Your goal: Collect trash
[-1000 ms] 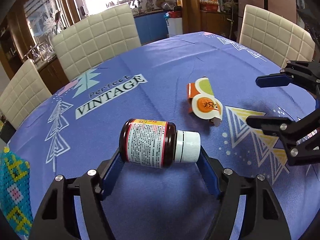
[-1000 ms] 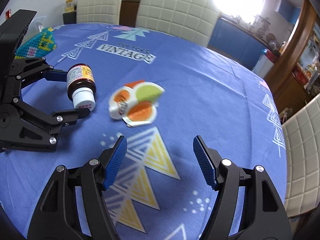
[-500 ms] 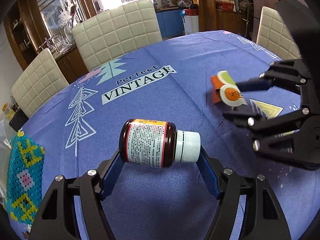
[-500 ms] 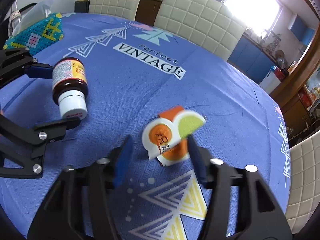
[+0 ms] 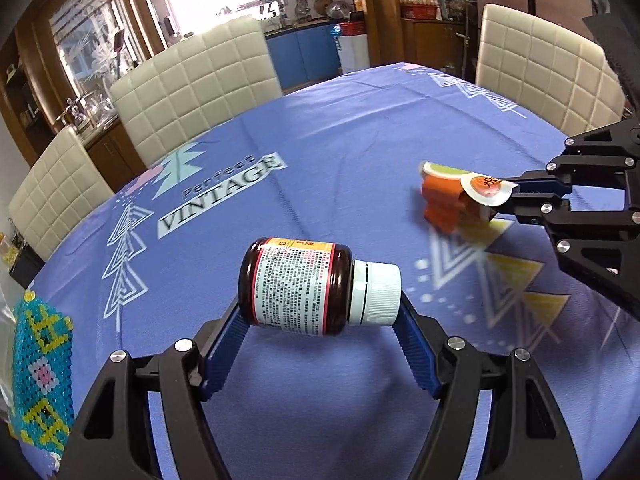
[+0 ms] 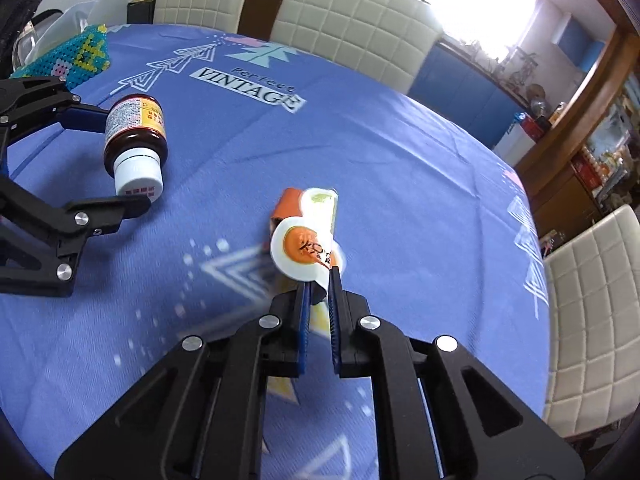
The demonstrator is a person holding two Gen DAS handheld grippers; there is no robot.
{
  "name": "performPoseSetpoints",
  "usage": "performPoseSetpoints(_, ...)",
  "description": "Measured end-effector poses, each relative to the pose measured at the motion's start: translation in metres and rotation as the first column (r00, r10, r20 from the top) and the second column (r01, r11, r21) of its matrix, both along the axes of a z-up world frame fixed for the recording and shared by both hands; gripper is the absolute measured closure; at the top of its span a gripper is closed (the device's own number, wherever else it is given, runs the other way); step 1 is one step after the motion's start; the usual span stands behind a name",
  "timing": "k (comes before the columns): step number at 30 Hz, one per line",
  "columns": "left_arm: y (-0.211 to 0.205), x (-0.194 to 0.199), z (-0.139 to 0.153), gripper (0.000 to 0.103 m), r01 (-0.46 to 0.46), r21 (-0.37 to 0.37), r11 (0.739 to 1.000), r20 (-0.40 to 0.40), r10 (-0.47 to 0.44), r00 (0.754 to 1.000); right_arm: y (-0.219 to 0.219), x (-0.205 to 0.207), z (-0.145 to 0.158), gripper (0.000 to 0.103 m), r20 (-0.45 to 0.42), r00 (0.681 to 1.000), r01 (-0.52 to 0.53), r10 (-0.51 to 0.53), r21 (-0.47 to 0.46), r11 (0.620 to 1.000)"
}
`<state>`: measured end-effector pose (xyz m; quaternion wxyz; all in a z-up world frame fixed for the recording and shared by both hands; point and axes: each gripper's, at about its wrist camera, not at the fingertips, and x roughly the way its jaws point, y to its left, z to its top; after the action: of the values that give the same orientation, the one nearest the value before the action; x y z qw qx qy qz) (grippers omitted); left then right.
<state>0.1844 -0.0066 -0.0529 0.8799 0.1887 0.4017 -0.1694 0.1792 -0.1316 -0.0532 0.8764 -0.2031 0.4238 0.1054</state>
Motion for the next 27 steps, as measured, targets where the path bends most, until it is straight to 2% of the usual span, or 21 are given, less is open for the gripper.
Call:
performPoseSetpoints(9,-0.07,-0.029,0.008,0.034,0.101,-0.009,0.995,0.01,-0.1,0.995,-0.064,-0.055,0.021,0.096,0.026,0.998,0.063,-0.063,0.001,0.998)
performPoseSetpoints(12,-0.084,-0.038,0.013,0.034,0.118,0.0,0.993,0.018,-0.117,0.993,-0.077,-0.062,0.024,0.097,0.009,0.998,0.064,-0.065,0.043,0.997)
performPoseSetpoints(17,-0.073,-0.037,0.016,0.034,0.08,0.01,0.997,0.028,-0.08,0.996,-0.073,-0.049,0.019,0.094,-0.033,0.999,0.045,-0.041,0.125,0.991)
performPoseSetpoints(20,-0.055,-0.031,0.012,0.034,0.034,0.013,0.999,0.016,-0.035,0.999,-0.055,-0.036,0.012,0.091,-0.042,0.999,0.018,-0.013,0.12,0.993)
performPoseSetpoints(21,-0.049,-0.028,0.01,0.034,0.02,0.018,1.0,0.011,-0.02,1.0,-0.048,-0.031,0.011,0.083,-0.039,0.999,0.013,-0.008,0.115,0.993)
performPoseSetpoints(23,-0.038,-0.024,0.007,0.034,-0.001,0.027,1.0,0.006,0.0,1.0,-0.036,-0.023,0.011,0.042,-0.004,1.0,0.003,-0.003,0.11,0.994)
performPoseSetpoints(24,-0.032,-0.021,0.006,0.034,-0.009,0.029,1.0,0.003,0.009,1.0,-0.031,-0.023,0.016,0.008,0.06,0.998,0.001,-0.007,0.11,0.994)
performPoseSetpoints(25,-0.027,-0.018,0.005,0.034,-0.014,0.028,1.0,0.001,0.014,1.0,-0.027,-0.023,0.019,0.008,0.093,0.996,-0.006,-0.004,0.111,0.994)
performPoseSetpoints(26,-0.023,-0.015,0.005,0.034,-0.018,0.027,0.999,0.0,0.018,1.0,-0.022,-0.016,0.019,0.011,0.082,0.997,-0.009,0.0,0.112,0.994)
performPoseSetpoints(27,-0.021,-0.013,0.005,0.034,-0.02,0.028,0.999,0.0,0.02,1.0,-0.02,-0.009,0.018,0.02,0.065,0.998,-0.007,-0.001,0.121,0.993)
